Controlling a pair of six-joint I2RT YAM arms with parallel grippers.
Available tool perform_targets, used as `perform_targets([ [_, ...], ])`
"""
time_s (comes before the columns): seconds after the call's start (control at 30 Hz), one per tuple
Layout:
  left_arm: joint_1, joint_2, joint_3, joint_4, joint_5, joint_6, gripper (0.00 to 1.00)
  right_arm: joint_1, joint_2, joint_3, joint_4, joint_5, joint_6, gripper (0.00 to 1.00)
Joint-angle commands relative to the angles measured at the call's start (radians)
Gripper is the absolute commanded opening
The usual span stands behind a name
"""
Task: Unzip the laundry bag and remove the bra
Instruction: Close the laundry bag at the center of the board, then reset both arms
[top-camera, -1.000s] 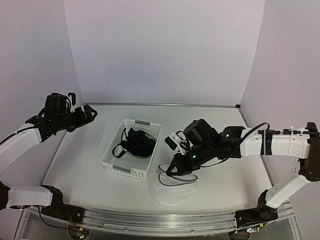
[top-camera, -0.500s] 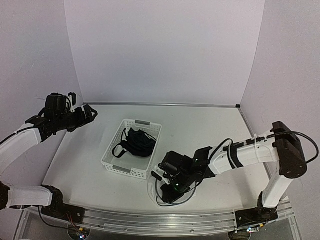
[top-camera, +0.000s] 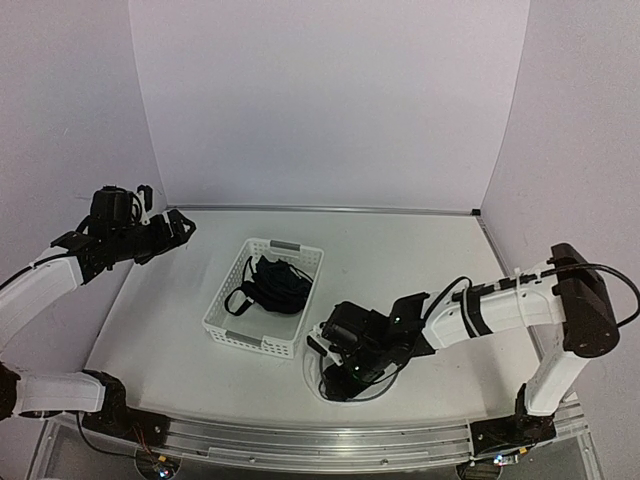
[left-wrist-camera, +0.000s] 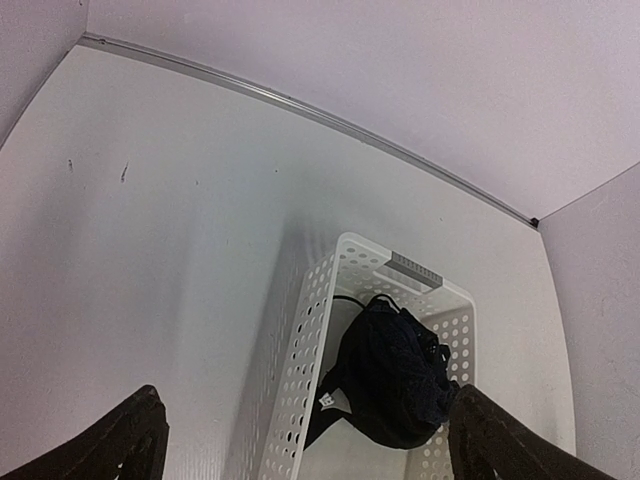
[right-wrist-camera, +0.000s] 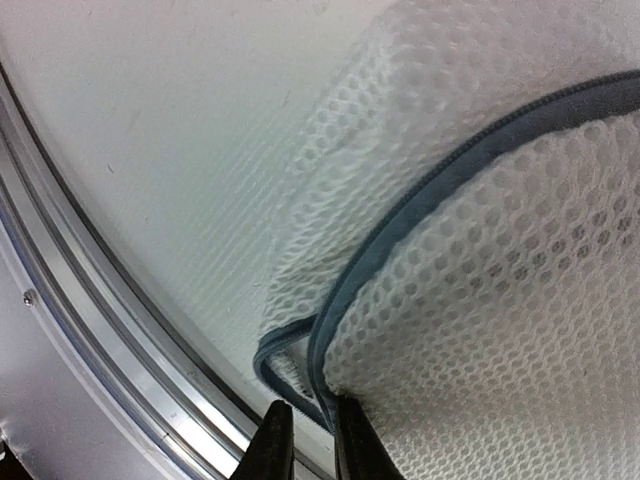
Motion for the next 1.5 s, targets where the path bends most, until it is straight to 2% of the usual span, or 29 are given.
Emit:
perform_targets([
  [0.0,-0.001,-0.002,0.001,0.032,0.017,0.015,0.98,0.003,-0.12,0.012,0.006,0.106,0.009,0.25],
  [0.23,-0.001,0.006,0.006,0.03,0.029,0.013,0.98,-0.016,-0.208,0.009,-0.01,0.242,0.017,0.38],
  [0.53,-0.001,-0.002,0.002,0.03,0.036,0.015,0.98,-0.091,-0.312,-0.003,-0.019,0.4,0.016,0.46],
  [0.73,0.0,-0.015,0.011,0.015,0.028,0.019,0.98,-0.191,-0.415,-0.04,-0.031,0.569,-0.005,0.64],
  [0.83,-0.001,-0.013,0.021,0.0,0.014,0.02,0.99,-0.257,-0.485,-0.069,-0.032,0.665,-0.029,0.88],
  [0.9,0.0,-0.01,0.031,-0.01,0.002,0.022,1.0,-0.305,-0.532,-0.089,-0.031,0.724,-0.045,0.98],
  [1.0,0.0,-0.002,0.048,-0.027,-0.015,0.027,1.0,-0.392,-0.565,-0.119,-0.019,0.776,-0.08,0.98],
  [1.13,0.001,0.014,0.073,-0.055,-0.053,0.031,1.0,-0.534,-0.588,-0.167,0.027,0.77,-0.124,0.98],
  [1.37,0.0,0.018,0.084,-0.075,-0.128,0.04,1.0,-0.881,-0.614,-0.283,0.139,0.479,-0.155,0.98],
  [1.47,-0.001,0.018,0.08,-0.074,-0.148,0.042,0.99,-0.952,-0.639,-0.325,0.192,0.384,-0.162,0.98],
])
